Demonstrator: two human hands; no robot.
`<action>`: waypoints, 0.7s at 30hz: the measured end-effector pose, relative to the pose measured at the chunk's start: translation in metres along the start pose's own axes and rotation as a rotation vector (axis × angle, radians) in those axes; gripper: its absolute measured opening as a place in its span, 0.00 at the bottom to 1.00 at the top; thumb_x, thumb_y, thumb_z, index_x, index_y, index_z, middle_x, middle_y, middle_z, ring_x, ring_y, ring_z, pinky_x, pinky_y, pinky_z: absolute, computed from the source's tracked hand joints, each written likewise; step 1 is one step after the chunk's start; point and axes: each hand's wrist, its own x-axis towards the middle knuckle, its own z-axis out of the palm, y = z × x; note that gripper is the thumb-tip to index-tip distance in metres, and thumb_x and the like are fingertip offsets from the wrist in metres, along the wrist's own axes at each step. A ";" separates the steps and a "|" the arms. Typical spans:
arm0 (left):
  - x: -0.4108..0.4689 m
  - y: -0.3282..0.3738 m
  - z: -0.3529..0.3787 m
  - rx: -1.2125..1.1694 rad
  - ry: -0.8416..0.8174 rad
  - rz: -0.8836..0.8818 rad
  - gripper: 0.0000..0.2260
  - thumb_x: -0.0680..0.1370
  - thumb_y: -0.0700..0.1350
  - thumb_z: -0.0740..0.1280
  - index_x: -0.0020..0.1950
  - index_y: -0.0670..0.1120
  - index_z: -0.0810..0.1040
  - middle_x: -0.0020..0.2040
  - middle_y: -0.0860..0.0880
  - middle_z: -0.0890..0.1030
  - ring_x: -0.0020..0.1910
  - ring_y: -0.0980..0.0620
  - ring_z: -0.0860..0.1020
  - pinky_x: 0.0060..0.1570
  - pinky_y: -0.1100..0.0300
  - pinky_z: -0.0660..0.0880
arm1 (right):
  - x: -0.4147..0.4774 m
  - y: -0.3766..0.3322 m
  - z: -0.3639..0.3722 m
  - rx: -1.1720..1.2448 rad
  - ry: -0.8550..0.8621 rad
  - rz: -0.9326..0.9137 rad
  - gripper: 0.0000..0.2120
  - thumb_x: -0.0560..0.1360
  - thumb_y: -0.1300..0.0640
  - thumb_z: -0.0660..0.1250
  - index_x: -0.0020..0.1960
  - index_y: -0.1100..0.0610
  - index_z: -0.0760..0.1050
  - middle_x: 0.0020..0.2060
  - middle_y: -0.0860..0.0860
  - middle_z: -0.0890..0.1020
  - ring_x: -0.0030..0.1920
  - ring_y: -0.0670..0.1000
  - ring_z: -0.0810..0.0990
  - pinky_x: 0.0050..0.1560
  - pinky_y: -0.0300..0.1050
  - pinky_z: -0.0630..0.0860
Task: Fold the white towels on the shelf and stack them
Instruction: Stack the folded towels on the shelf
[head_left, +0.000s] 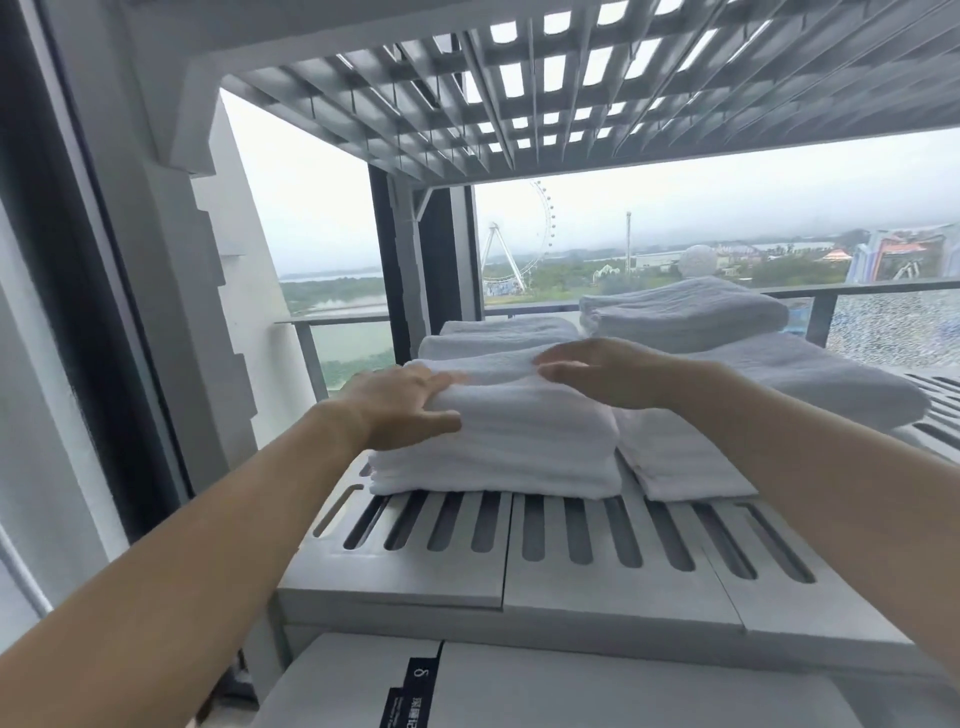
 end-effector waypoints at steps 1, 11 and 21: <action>0.003 0.003 -0.006 -0.072 -0.005 0.008 0.27 0.71 0.65 0.48 0.69 0.61 0.65 0.69 0.52 0.68 0.66 0.51 0.66 0.62 0.48 0.64 | 0.007 -0.001 -0.002 -0.026 0.040 0.003 0.17 0.79 0.46 0.54 0.63 0.51 0.72 0.64 0.48 0.74 0.62 0.48 0.70 0.55 0.40 0.62; 0.067 0.014 0.024 -0.408 -0.249 -0.206 0.26 0.76 0.65 0.51 0.73 0.63 0.54 0.76 0.51 0.54 0.75 0.48 0.51 0.72 0.46 0.47 | 0.055 0.024 0.048 -0.257 -0.100 0.109 0.23 0.77 0.39 0.43 0.71 0.37 0.55 0.75 0.46 0.55 0.75 0.52 0.48 0.72 0.58 0.47; 0.048 0.003 0.042 -0.502 -0.197 -0.138 0.28 0.76 0.66 0.51 0.74 0.62 0.49 0.77 0.49 0.46 0.75 0.49 0.41 0.70 0.45 0.39 | 0.044 0.023 0.051 -0.109 0.033 0.060 0.21 0.77 0.40 0.52 0.69 0.40 0.63 0.73 0.46 0.59 0.74 0.50 0.52 0.72 0.51 0.48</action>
